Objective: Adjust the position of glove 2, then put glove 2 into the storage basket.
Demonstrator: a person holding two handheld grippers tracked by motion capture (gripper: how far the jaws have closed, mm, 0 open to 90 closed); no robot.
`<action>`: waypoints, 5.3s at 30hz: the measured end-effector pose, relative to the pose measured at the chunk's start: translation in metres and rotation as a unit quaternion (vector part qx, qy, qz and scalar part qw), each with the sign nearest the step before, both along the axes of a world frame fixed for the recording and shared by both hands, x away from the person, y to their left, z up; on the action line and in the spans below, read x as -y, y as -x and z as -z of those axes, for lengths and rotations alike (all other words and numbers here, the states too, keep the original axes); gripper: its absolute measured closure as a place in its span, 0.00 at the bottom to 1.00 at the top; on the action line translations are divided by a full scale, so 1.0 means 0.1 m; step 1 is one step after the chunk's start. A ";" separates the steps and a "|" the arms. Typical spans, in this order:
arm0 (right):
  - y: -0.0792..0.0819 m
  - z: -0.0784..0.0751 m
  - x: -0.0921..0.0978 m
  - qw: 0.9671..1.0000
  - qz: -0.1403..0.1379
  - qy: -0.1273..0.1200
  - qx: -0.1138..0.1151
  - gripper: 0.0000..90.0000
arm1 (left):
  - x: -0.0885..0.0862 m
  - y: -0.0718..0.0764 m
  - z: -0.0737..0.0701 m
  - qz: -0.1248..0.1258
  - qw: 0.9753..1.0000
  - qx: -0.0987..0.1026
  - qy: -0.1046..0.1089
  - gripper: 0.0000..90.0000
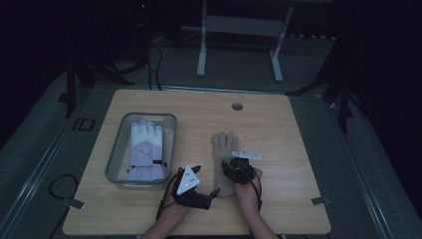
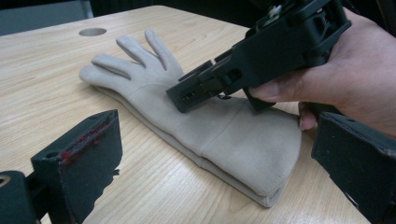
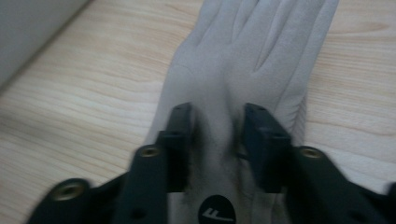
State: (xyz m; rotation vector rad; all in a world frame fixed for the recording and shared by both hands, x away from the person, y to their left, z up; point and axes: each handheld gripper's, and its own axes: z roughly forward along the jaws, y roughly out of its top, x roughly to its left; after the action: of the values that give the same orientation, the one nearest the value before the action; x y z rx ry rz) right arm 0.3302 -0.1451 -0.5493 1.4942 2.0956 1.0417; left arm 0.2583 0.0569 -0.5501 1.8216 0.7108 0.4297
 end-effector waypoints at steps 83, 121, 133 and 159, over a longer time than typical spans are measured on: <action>-0.70 -0.12 0.32 0.984 -0.172 -0.022 -0.048 0.81 | 0.72 -0.33 0.04 0.100 0.968 -0.058 -0.223 0.88; -0.65 -0.88 -0.23 0.973 -0.224 -0.057 0.001 0.82 | 0.10 -0.23 -0.78 0.097 0.954 -0.053 -0.277 0.90; -0.69 -1.04 -0.56 0.968 -0.243 -0.057 0.011 0.82 | -0.22 -0.21 -0.92 0.082 0.955 -0.046 -0.280 0.90; -0.75 -1.05 -1.69 0.953 -0.297 -0.060 0.000 0.81 | -1.18 -0.10 -1.03 0.031 0.954 -0.083 -0.286 0.90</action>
State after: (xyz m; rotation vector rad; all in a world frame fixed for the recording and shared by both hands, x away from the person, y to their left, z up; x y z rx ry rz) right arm 0.4051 0.0237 -0.4443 0.9087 2.5943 1.3850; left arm 0.2680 0.1748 -0.4469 2.4436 0.6836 0.4756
